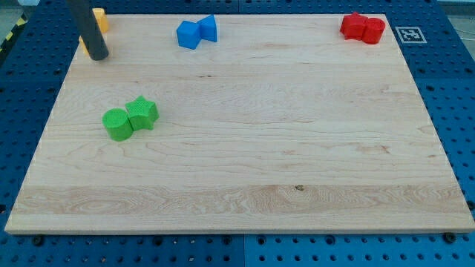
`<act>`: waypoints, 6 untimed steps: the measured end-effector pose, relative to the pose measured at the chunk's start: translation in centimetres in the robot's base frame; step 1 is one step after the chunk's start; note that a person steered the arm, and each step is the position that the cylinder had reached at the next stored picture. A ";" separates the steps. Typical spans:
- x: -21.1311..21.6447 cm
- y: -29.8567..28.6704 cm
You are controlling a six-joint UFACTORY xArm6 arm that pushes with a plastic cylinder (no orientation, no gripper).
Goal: Move the yellow hexagon into yellow heart
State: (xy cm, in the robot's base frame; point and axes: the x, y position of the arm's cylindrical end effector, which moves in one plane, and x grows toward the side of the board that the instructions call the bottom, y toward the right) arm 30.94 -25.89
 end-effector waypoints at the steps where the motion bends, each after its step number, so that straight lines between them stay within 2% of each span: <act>1: 0.0 -1.1; 3: 0.6 -1.4; 4: 3.6 -2.2; 6: 3.8 -3.5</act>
State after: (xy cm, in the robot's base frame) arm 34.71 -29.35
